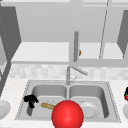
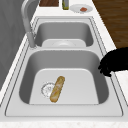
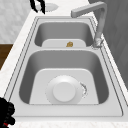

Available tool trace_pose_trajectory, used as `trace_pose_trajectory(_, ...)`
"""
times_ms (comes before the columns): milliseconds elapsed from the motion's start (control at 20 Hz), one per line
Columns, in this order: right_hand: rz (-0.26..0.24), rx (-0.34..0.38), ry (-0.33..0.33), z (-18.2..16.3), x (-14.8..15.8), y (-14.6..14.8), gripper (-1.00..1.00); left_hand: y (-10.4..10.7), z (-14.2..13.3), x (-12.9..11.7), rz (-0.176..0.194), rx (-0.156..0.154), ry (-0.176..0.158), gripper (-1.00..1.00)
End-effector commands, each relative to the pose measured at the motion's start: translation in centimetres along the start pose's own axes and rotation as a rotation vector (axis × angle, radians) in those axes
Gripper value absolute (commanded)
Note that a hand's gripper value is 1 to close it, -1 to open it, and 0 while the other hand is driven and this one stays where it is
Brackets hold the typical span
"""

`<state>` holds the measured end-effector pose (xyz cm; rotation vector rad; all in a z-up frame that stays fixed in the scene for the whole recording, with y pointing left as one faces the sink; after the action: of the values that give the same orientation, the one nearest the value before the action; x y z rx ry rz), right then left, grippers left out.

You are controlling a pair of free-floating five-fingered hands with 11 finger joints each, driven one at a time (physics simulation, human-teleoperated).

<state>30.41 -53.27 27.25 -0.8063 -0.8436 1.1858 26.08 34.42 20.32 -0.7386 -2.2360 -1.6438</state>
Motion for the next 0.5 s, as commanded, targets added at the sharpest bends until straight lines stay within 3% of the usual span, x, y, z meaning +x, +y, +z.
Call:
trace_pose_trajectory(0, 0.0, 0.022, -0.014, -0.1, -2.5, -0.3, 1.0, 0.0, 0.0, 0.0, 0.0, 0.0, 0.0, 0.0)
trace_pose_trajectory(450, -0.021, 0.022, -0.027, -2.2, -8.9, 1.1, 1.0, 0.0, 0.0, 0.0, 0.0, 0.0, 0.0, 0.0)
